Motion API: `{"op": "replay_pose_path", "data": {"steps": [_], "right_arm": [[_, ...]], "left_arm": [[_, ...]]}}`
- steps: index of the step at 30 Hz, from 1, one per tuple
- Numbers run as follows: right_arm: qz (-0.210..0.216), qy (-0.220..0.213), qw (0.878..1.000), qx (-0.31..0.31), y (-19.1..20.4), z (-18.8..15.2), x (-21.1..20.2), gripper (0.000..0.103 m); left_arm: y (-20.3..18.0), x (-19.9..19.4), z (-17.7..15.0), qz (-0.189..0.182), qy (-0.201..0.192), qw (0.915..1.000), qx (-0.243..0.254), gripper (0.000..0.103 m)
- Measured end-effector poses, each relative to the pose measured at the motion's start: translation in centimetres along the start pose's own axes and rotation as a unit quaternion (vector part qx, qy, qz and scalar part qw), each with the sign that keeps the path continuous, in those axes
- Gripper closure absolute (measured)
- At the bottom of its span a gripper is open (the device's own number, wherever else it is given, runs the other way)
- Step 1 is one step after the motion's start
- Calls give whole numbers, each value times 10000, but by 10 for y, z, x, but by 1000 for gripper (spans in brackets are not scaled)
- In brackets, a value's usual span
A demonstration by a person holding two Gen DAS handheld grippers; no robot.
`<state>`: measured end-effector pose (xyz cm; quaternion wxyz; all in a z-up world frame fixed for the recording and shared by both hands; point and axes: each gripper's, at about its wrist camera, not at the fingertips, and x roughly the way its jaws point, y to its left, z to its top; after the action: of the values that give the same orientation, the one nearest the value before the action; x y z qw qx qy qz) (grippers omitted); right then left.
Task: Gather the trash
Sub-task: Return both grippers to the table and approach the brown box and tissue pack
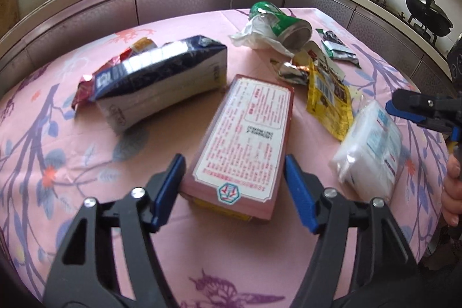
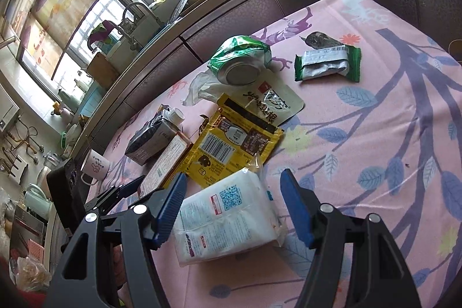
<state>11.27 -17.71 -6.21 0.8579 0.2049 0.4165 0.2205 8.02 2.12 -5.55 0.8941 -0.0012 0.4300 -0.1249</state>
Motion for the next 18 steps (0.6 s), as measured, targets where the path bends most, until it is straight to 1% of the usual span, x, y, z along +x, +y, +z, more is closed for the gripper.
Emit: {"op": "replay_pose_path", "data": {"steps": [1,3,5,7,8,10,12,13,15,16,18], "right_arm": [[0,17,10000,-68,2,-2,0,38],[-104,32,9997,-234,5,-2,3,38],[-238,26,9992,-309,6,3,7,38],[-178,36,9996,-222,1,10,13,38],[-164,120,9997,-147,-2,13,17,38],[24,439,9990,55,-8,13,25,38],[256,665,9974,132,-8,3,24,38],[383,742,9964,158,-6,-4,20,38],[759,835,9933,256,-1,-21,5,38],[901,850,9919,278,2,-30,-3,38],[1132,925,9892,131,9,-46,-16,38]], "left_arm": [[-2,-6,-9,-94,40,9999,-36,36],[-10,-15,-27,-130,96,9999,-25,36],[-17,-21,-41,-112,172,9998,-32,36],[-24,-25,-50,-19,154,9999,-44,36],[-27,-26,-52,25,176,9998,-20,36],[-32,-28,-54,43,224,9997,-6,36],[-34,-29,-56,21,287,9996,30,36],[-35,-30,-56,73,313,9995,56,36],[-34,-31,-56,192,337,9992,68,31],[-32,-33,-54,214,307,9993,26,27],[-28,-38,-51,217,195,9996,-66,26]]}}
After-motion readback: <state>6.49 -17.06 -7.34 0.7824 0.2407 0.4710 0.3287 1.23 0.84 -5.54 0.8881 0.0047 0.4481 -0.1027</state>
